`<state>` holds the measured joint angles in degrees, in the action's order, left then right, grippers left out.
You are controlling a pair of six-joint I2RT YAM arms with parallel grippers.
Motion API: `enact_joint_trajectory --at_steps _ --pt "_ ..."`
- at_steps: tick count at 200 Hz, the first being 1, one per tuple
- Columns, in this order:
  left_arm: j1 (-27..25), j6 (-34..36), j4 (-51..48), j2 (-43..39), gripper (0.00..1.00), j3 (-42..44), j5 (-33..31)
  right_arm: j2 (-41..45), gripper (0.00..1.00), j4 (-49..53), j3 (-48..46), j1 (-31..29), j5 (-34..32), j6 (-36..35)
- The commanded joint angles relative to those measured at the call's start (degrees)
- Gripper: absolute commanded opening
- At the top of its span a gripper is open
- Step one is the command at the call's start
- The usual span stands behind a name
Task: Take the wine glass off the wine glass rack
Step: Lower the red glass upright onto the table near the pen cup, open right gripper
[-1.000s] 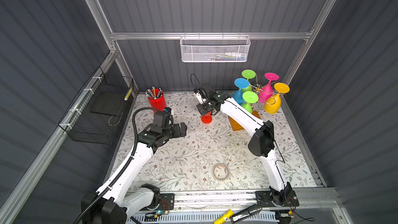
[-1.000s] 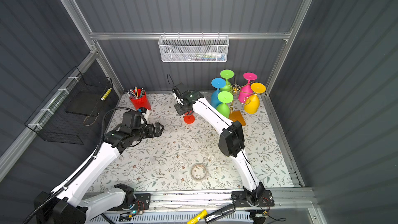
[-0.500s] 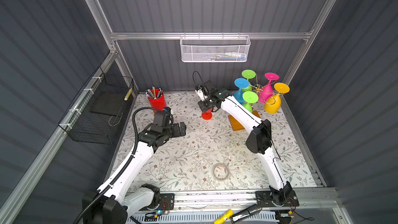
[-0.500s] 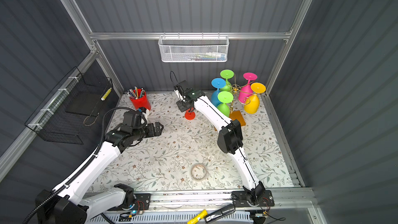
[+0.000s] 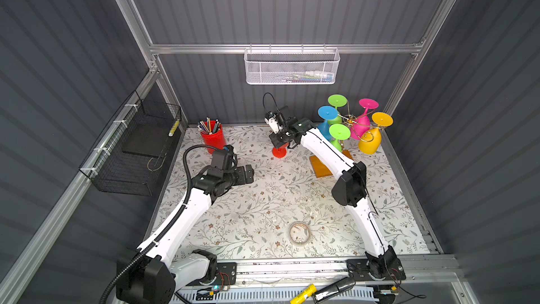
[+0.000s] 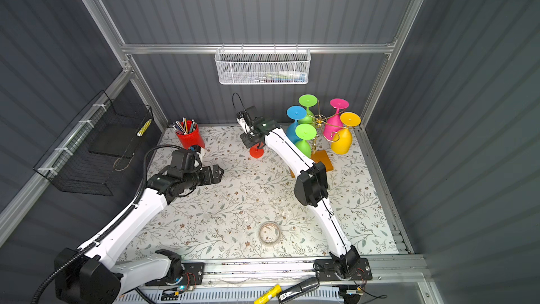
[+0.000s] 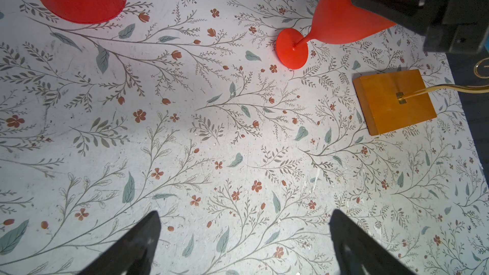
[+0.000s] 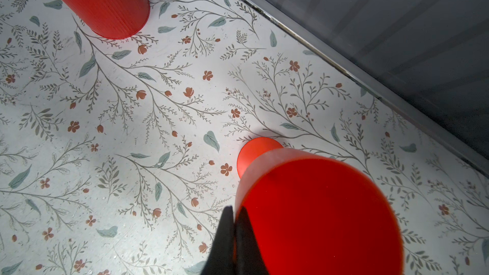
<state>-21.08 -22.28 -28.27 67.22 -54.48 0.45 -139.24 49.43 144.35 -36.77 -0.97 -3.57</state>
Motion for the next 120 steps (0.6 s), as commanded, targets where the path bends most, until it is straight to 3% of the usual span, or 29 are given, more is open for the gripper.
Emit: enact_joint_trajectory --at_steps 1,120 --pt "-0.5 -1.0 0.7 0.5 1.0 -1.7 0.7 -1.7 0.09 -1.1 1.5 0.3 0.8 -1.2" --pt "-0.8 -1.4 -2.9 0.9 1.0 -5.3 -0.5 3.1 0.57 -2.4 1.6 0.0 1.4 -0.3"
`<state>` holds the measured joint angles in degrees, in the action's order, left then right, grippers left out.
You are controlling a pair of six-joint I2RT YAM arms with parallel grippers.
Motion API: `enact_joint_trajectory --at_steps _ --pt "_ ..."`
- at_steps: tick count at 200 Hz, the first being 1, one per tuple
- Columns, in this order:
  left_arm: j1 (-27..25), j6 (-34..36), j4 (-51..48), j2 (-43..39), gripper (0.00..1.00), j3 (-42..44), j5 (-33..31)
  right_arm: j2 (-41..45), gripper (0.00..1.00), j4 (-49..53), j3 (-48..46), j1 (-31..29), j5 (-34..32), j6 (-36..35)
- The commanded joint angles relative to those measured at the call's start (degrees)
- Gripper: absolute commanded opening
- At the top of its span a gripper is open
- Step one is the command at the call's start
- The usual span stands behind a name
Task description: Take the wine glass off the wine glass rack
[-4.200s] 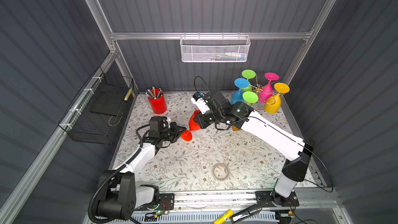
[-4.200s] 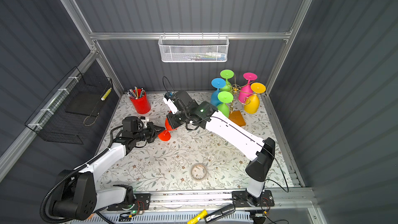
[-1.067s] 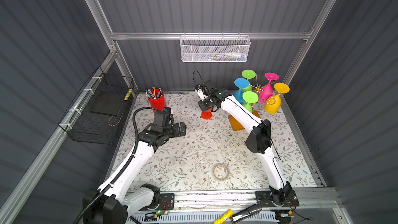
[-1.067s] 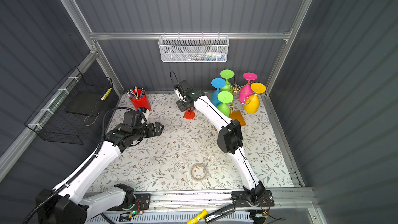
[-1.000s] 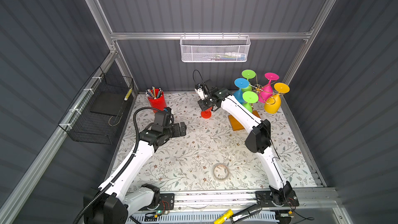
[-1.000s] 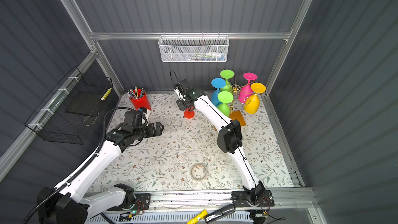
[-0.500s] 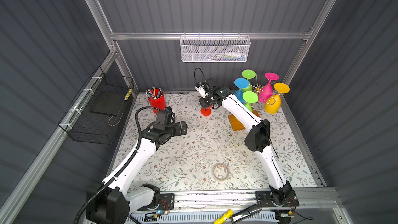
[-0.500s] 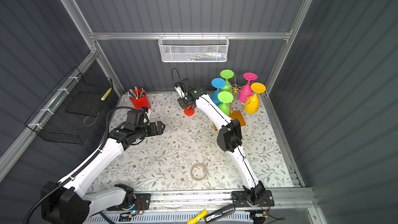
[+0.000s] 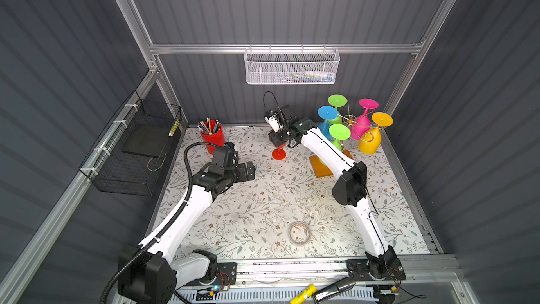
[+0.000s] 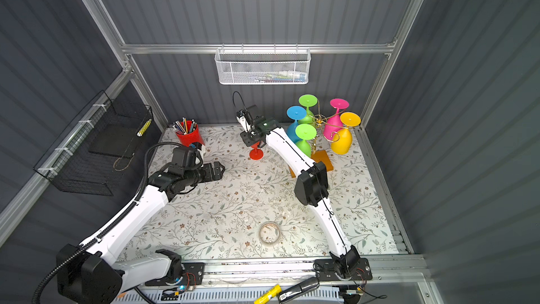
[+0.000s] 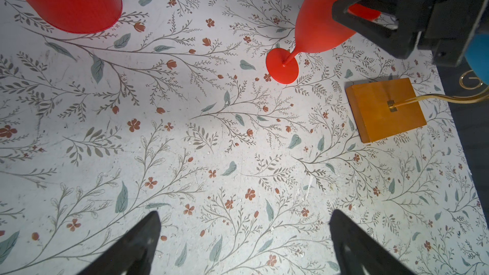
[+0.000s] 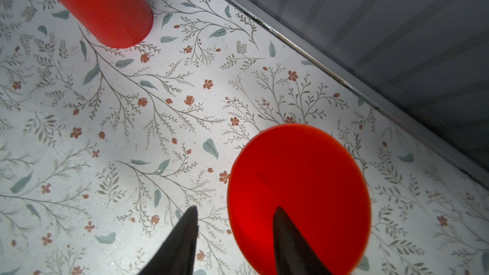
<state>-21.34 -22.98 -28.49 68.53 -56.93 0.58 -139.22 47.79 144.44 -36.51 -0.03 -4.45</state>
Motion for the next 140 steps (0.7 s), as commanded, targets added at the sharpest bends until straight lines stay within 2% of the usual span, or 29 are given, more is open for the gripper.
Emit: enact_joint_trajectory --at_steps 1,27,67,99,140 --pt "-0.5 -0.7 -2.8 -0.5 1.0 -2.9 -0.7 3.2 0.57 -0.8 1.5 -0.3 0.5 0.6" --pt "-0.5 -0.8 -5.1 -1.0 1.0 -4.3 -1.6 7.9 0.66 -3.0 -0.8 -1.1 -1.3 0.6" --pt "-0.6 -1.1 -5.7 -3.5 1.0 -4.6 -1.9 17.8 0.69 -5.6 -6.8 -3.3 -4.6 0.3" --pt "-0.6 -2.9 -4.5 -2.9 1.0 -5.4 1.6 29.2 0.71 -7.5 -14.9 -7.0 -12.2 -2.5" --pt "-1.2 -7.2 0.7 -1.2 1.0 -6.2 8.0 48.0 0.72 -11.2 -30.5 -8.1 -17.8 0.2"
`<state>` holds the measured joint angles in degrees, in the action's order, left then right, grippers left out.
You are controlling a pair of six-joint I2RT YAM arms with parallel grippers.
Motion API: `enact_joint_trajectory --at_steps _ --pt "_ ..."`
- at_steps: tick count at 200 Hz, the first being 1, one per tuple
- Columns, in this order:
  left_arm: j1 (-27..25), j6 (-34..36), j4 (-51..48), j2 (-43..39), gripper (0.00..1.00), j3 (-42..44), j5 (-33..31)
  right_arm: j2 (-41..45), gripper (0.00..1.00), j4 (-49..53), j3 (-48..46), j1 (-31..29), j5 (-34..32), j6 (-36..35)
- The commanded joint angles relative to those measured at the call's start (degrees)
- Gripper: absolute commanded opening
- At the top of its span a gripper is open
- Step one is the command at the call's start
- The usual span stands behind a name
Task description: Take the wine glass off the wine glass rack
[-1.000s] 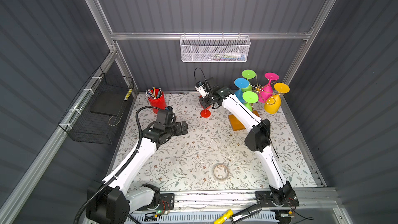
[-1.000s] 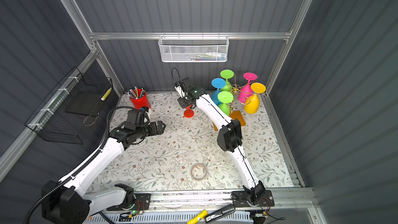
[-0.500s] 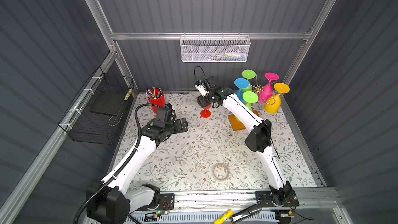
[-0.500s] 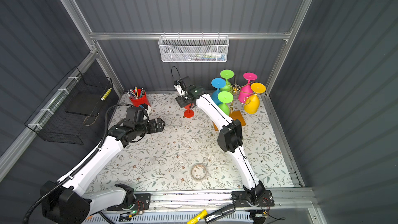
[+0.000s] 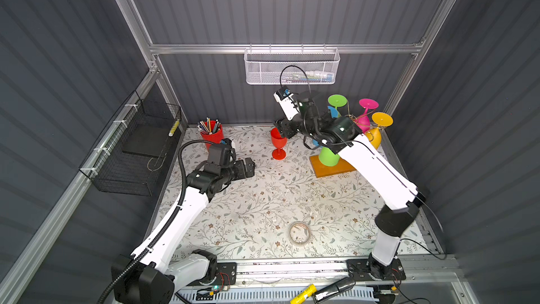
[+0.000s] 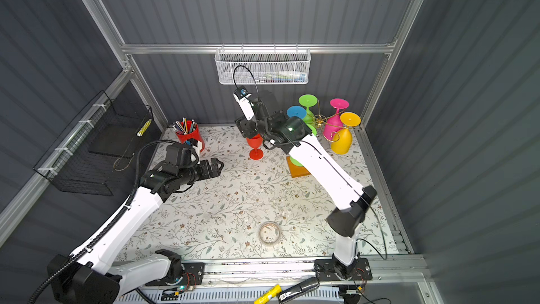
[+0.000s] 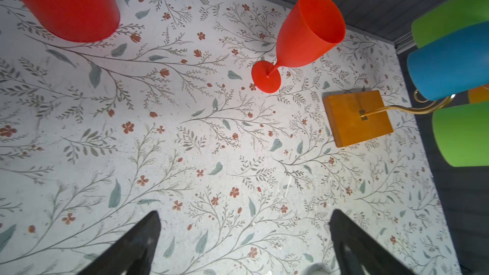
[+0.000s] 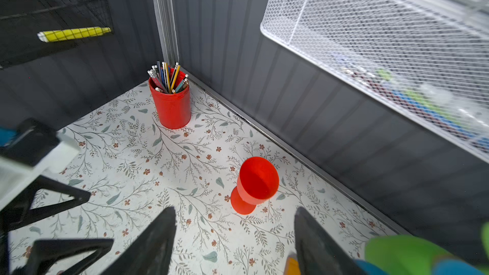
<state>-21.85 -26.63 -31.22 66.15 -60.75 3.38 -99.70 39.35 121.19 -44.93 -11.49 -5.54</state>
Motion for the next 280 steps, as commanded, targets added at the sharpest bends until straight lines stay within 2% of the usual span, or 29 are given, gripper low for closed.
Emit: enact_joint_trajectory --at_steps 1,27,67,101,129,167,209,240,280 --pt "-0.8 -3.7 3.6 1.3 1.0 -2.3 5.4 8.9 0.72 -2.9 -7.7 0.4 -6.5 1.4" --pt "-3.0 -8.3 8.3 3.8 1.0 -4.4 9.1 20.6 0.72 -3.2 -18.4 0.1 -13.8 4.7" --pt "-10.9 -15.6 14.8 9.4 0.98 -11.0 9.2 38.3 0.73 -0.8 -33.6 1.3 -25.0 13.4" --pt "-15.3 -23.2 22.3 14.7 0.94 -15.0 9.6 50.3 0.73 3.0 -42.9 4.5 -25.5 23.0" --pt "-18.3 -28.0 25.8 19.4 0.9 -19.7 8.8 58.2 0.71 4.0 -49.3 4.7 -25.3 28.0" --pt "-21.5 -32.6 29.2 24.2 0.83 -26.8 7.0 59.9 0.69 8.0 -54.6 4.7 -23.2 32.9" --pt "-22.9 -37.6 31.8 27.4 0.74 -31.4 5.7 59.4 0.64 5.3 -63.9 4.7 -17.6 35.8" --pt "-23.4 -40.6 31.7 29.3 0.7 -33.9 5.4 59.4 0.63 -2.7 -72.6 1.8 -14.3 35.3" --pt "-24.4 -43.6 29.9 30.9 0.62 -35.3 4.4 59.6 0.65 -18.6 -82.9 -4.9 -19.1 27.7"
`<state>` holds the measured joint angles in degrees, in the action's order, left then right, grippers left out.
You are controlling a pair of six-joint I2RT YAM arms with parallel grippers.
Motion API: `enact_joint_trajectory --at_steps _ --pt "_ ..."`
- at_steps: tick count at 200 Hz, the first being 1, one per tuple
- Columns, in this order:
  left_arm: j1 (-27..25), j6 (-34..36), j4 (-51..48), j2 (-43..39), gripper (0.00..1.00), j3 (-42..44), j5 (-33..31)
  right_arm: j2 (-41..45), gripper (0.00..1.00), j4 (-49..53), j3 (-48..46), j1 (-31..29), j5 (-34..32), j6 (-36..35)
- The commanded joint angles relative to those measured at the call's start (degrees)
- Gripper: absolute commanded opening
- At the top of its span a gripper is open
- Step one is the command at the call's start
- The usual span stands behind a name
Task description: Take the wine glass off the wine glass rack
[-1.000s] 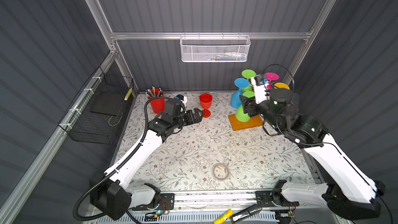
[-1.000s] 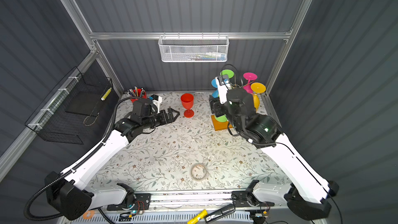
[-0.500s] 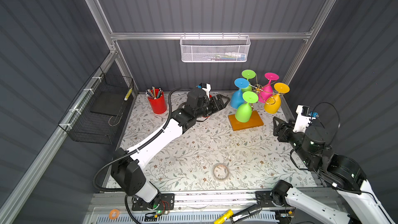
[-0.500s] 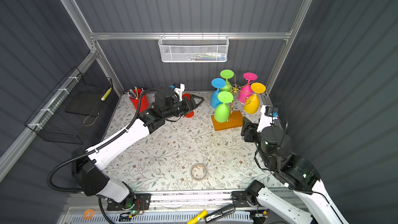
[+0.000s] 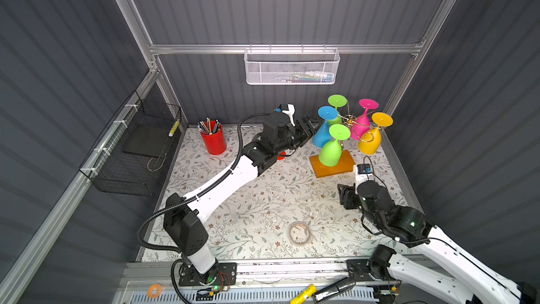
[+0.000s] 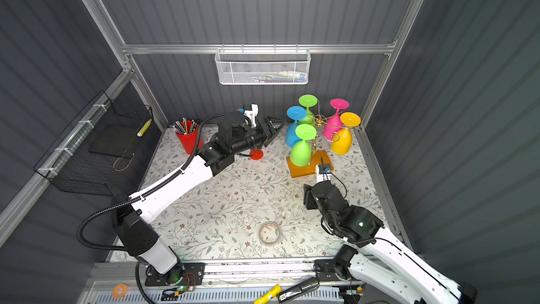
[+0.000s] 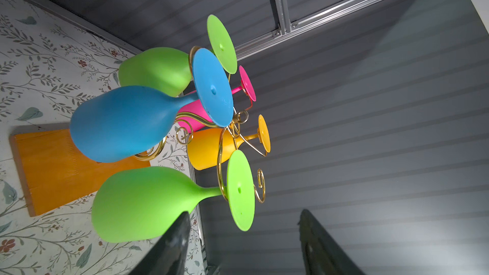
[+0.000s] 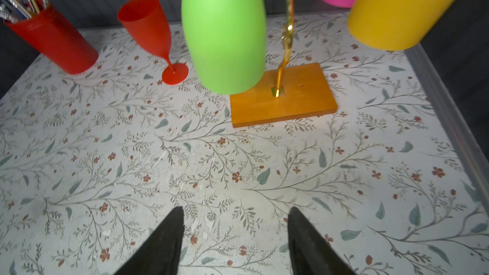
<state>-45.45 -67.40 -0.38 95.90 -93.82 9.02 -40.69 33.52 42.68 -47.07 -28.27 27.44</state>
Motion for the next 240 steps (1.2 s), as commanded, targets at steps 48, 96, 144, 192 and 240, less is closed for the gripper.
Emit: enact_joint_trajectory --at_steps 48,96,144,192,240 --pt "-1.9 -6.2 -1.7 3.7 0.6 -4.6 -1.5 5.3 0.66 -29.4 -13.4 -6.5 -4.8 -18.0" --pt "-2.4 -8.7 -1.4 6.2 0.56 -6.6 -0.4 10.2 0.65 -41.9 -19.9 -7.9 -6.2 -28.3" --pt "-2.8 -10.3 -0.5 7.8 0.52 -7.6 -0.3 10.6 0.65 -54.8 -23.6 -8.1 -8.4 -37.9" --pt "-3.4 -10.8 -0.6 8.9 0.41 -9.3 -0.2 10.5 0.65 -62.1 -25.1 -8.2 -10.6 -42.7" --pt "-3.8 -10.9 -0.7 9.1 0.38 -9.5 -0.5 11.4 0.65 -61.8 -24.7 -8.2 -11.0 -43.0"
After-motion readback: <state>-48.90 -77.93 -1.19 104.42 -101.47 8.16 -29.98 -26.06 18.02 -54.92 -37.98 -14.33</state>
